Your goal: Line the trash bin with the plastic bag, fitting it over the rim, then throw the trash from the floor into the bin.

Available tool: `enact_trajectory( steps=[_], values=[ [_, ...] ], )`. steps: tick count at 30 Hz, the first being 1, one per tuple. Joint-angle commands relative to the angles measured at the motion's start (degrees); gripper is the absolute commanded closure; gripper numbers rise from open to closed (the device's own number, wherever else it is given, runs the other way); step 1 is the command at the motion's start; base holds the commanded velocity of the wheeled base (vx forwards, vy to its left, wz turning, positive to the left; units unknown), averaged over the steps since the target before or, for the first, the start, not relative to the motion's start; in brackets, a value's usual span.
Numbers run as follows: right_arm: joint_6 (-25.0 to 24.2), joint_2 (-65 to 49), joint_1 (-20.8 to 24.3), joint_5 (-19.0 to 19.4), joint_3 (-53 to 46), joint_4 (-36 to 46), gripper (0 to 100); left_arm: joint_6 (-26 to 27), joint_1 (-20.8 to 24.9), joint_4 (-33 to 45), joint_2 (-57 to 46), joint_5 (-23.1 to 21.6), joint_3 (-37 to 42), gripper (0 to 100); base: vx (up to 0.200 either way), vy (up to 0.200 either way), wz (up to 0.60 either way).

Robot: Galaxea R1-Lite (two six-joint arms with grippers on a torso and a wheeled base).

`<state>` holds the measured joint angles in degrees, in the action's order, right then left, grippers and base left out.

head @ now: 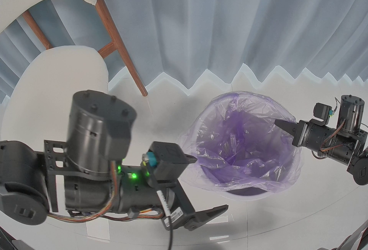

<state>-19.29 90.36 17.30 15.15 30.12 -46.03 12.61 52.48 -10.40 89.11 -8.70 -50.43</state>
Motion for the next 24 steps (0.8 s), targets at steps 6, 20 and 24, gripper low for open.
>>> enact_trajectory(
  steps=[6, 20, 24],
  values=[
    [1.0, 0.0, 0.4, 0.1, 0.0, 0.1, 100, 1.5, 0.3, -2.8, 10.5, -0.9, -6.2, 0, 0.0, 0.0, 0.0],
    [0.3, 0.5, 1.0, 0.1, 1.3, 0.1, 100, 0.8, 5.2, -3.7, 11.7, -0.9, -3.9, 100, 0.0, 0.0, 0.0],
    [-2.0, 1.0, 0.5, 0.0, 3.9, 0.2, 100, 0.6, 9.0, -4.3, 11.4, -0.9, -0.7, 100, 0.0, 0.0, 0.0]
  ],
)
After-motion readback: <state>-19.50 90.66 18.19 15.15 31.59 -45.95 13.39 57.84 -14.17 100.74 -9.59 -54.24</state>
